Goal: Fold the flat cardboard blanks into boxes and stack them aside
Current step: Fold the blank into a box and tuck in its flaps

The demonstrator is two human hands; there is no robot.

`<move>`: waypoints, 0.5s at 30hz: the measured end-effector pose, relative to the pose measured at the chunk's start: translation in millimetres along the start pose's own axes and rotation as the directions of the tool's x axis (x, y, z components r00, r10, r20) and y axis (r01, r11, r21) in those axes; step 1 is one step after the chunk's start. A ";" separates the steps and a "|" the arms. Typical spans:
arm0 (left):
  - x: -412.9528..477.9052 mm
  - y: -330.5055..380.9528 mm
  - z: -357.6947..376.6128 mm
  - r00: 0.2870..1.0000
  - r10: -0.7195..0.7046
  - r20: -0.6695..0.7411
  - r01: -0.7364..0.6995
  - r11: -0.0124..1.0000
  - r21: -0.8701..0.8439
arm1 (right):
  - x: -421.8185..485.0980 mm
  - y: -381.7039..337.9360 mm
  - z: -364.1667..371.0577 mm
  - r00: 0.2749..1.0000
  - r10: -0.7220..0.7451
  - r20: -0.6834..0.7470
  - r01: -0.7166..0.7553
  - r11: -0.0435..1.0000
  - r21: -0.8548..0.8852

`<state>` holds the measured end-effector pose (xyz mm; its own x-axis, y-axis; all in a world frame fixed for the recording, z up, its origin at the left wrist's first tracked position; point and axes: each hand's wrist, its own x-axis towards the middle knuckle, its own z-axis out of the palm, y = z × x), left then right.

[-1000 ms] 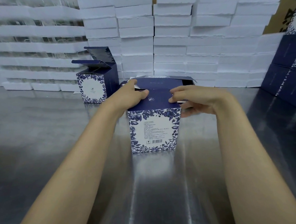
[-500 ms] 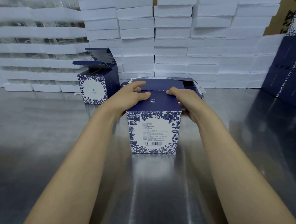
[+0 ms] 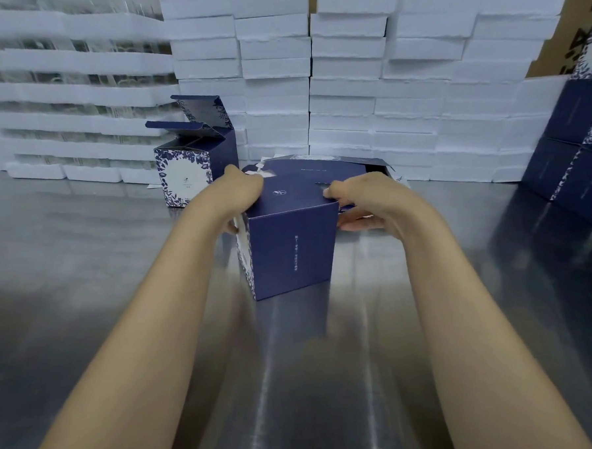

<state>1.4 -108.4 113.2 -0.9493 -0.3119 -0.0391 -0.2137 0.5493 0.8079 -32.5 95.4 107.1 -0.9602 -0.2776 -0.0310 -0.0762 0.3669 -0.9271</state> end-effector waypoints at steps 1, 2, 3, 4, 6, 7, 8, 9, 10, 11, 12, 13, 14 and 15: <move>2.2 -2.6 3.5 1.000 0.001 -0.015 -0.002 0.999 -0.052 | -0.6 -1.6 0.3 1.000 -0.009 0.009 0.009 1.000 0.005; 3.9 -4.2 6.3 1.000 0.012 -0.028 -0.015 0.997 -0.075 | -0.6 -2.4 -0.5 1.000 -0.014 0.027 0.013 1.000 0.013; 5.1 -5.2 7.9 0.999 0.022 -0.031 -0.025 0.996 -0.085 | -1.9 -3.2 -2.6 0.998 -0.006 0.066 0.004 1.000 0.025; 4.9 -5.4 8.8 0.999 0.028 -0.018 -0.030 0.994 -0.101 | -3.6 -3.1 -5.9 0.992 0.014 0.125 -0.019 0.999 0.037; 5.4 -4.7 9.4 0.999 0.025 0.043 -0.018 0.988 -0.155 | -7.2 -0.3 -13.8 0.972 0.064 0.227 -0.074 0.996 0.039; 6.4 -4.2 9.6 0.997 0.018 0.070 -0.005 0.983 -0.184 | -8.8 1.5 -16.5 0.965 0.076 0.250 -0.088 0.995 0.036; 6.7 -3.3 10.0 0.996 0.015 0.090 0.004 0.980 -0.199 | -9.6 2.8 -17.4 0.963 0.077 0.257 -0.089 0.995 0.038; 7.5 -2.4 10.7 0.995 0.019 0.094 0.001 0.980 -0.200 | -9.5 3.1 -16.9 0.966 0.074 0.249 -0.088 0.995 0.044; 8.2 -1.9 11.5 0.996 0.028 0.088 -0.011 0.982 -0.190 | -8.7 2.8 -15.3 0.970 0.072 0.230 -0.086 0.995 0.050; 9.1 -1.8 12.0 0.996 0.039 0.079 -0.025 0.984 -0.179 | -8.6 1.4 -12.7 0.976 0.067 0.207 -0.079 0.995 0.054; 9.7 -2.5 12.2 0.996 0.049 0.076 -0.035 0.985 -0.172 | -7.9 0.0 -9.7 0.981 0.063 0.183 -0.074 0.996 0.056; 10.6 -3.7 12.1 0.995 0.057 0.079 -0.043 0.985 -0.170 | -8.3 -2.0 -6.5 0.985 0.060 0.165 -0.071 0.996 0.060; 11.5 -4.5 11.6 0.994 0.061 0.087 -0.046 0.984 -0.172 | -8.2 -3.9 -4.2 0.987 0.054 0.149 -0.065 0.996 0.067; 12.3 -5.1 10.9 0.993 0.066 0.101 -0.047 0.983 -0.179 | -8.2 -5.4 -2.3 0.990 0.052 0.132 -0.062 0.996 0.071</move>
<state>-11.7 -106.5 102.2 -0.9797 -0.1955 -0.0449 -0.1242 0.4154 0.9011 -24.8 97.8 113.2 -0.9191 -0.3725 -0.1282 0.0029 0.3190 -0.9477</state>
